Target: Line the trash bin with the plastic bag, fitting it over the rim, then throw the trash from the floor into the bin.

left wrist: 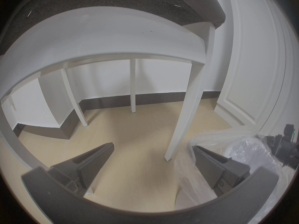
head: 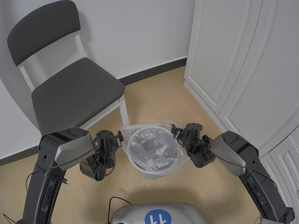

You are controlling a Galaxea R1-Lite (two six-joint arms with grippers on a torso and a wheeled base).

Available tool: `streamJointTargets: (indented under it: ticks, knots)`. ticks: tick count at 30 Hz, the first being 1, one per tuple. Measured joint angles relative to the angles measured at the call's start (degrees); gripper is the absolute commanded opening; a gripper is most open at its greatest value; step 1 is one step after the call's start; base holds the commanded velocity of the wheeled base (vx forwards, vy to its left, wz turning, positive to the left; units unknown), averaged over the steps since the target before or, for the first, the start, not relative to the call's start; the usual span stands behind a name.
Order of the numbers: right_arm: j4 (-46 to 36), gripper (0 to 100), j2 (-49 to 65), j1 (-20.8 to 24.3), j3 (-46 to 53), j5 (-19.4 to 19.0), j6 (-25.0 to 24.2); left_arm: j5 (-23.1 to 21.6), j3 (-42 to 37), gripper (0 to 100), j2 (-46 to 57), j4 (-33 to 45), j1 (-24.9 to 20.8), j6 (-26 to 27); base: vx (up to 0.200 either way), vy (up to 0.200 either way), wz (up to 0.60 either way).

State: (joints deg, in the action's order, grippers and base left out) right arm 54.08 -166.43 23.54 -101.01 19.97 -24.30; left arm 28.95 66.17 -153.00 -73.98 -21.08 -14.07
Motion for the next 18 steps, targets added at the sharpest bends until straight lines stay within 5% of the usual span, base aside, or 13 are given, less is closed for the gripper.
streamJointTargets:
  ticks: [18]
  knots:
    - [-3.7, 100, 5.4, 0.5, 8.5, 0.7, 0.5, -0.3, -5.9, 100, 2.1, 4.2, 0.8, 2.0, 0.0, 0.0, 0.0]
